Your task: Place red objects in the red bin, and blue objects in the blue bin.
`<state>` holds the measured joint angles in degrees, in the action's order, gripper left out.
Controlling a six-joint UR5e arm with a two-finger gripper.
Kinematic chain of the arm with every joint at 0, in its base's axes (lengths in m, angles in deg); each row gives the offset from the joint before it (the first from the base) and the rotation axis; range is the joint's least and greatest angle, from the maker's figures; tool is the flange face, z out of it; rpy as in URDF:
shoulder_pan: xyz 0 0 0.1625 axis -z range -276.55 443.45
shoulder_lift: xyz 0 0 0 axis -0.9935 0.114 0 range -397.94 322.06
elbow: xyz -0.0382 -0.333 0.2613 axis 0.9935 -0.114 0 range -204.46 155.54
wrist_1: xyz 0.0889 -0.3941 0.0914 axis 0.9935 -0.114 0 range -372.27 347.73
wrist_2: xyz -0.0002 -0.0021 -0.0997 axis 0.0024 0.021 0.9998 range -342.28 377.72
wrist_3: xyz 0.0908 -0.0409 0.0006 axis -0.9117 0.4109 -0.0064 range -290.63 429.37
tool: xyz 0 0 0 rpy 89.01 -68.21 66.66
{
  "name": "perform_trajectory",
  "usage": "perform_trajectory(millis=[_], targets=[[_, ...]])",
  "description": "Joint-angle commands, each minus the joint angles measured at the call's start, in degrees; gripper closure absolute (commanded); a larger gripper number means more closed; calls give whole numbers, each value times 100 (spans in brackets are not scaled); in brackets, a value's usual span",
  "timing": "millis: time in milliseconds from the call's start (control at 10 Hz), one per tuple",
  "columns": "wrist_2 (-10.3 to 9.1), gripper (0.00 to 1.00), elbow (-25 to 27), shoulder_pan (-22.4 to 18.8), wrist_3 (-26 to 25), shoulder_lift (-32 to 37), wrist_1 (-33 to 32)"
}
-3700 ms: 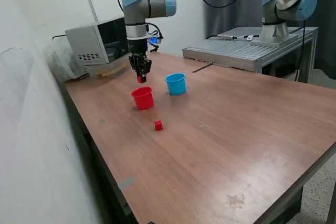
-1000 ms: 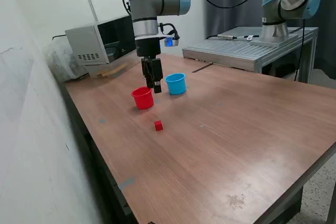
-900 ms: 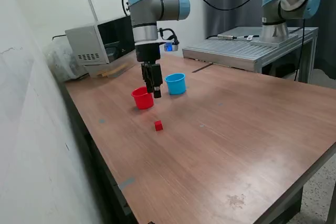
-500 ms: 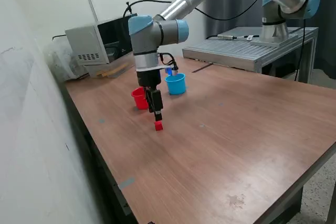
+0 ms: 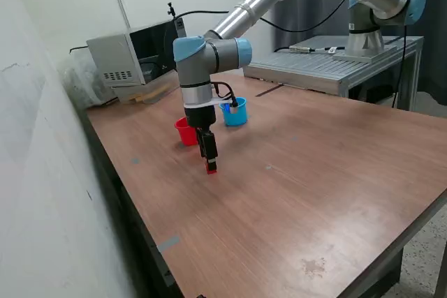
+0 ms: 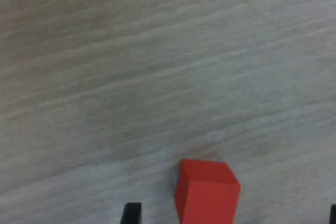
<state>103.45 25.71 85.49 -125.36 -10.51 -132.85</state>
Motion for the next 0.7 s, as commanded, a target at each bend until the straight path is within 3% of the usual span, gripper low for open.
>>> perform_trajectory(millis=[0, 400, 500, 600], targets=[[49, 0, 72, -10, -13, -1, -1], [58, 0, 90, -45, -4, -1, -1], [75, 100, 90, -45, -4, -1, -1], [215, 100, 90, -45, -13, -1, -1]])
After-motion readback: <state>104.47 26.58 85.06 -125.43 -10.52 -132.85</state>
